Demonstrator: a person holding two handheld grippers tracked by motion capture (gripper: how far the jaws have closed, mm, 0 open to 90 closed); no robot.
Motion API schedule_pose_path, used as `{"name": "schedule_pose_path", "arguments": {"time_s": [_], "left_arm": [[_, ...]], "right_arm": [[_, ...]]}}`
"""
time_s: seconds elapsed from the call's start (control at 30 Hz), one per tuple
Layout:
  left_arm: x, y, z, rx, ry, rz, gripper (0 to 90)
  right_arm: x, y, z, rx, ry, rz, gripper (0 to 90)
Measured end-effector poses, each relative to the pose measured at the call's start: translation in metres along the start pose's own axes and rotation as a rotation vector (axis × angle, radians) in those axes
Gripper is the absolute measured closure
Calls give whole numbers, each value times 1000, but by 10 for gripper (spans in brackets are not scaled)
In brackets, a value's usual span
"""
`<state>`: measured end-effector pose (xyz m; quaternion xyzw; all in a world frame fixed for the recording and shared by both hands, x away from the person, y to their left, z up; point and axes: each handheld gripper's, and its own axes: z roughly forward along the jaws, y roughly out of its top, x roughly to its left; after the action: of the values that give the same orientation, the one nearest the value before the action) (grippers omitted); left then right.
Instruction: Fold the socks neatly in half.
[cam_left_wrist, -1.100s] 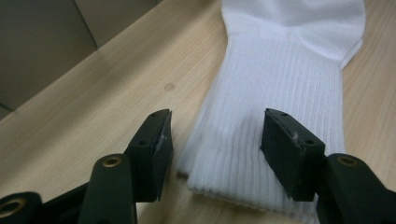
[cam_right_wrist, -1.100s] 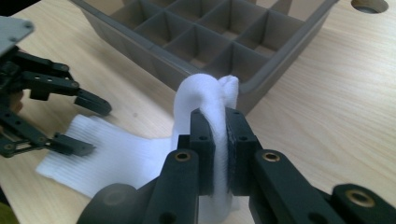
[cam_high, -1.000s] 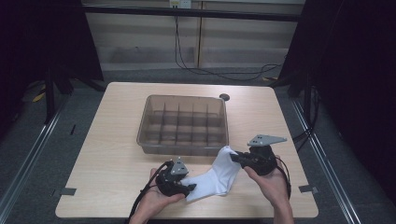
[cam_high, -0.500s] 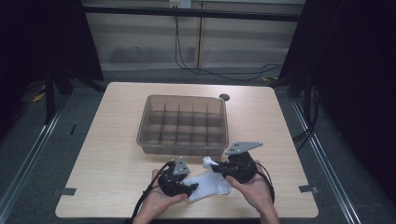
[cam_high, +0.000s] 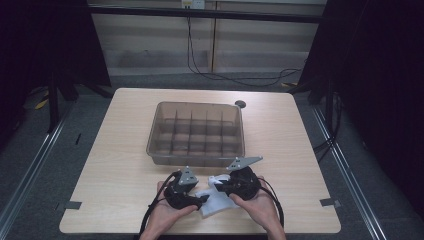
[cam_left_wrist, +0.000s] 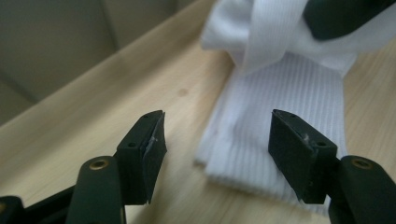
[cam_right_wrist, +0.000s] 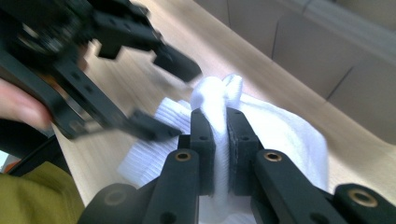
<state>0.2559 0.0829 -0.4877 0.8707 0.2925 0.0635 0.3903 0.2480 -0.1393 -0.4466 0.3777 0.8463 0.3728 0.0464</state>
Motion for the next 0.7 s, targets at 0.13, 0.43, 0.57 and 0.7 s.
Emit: {"name": "schedule_pose_path", "arguments": {"time_s": [0.13,0.43,0.57,0.7], "left_arm": [[6,-5,-14,-19,12,1,369],[4,-9,-3,14,48,26,378],[5,-9,1,48,74,22,385],[4,-10,3,45,77,20,383]], "right_arm": [[1,-1,4,1,4,9,832],[11,5,8,12,42,-16,749],[12,5,3,-12,63,-6,670],[10,7,-5,-47,82,-2,599]]}}
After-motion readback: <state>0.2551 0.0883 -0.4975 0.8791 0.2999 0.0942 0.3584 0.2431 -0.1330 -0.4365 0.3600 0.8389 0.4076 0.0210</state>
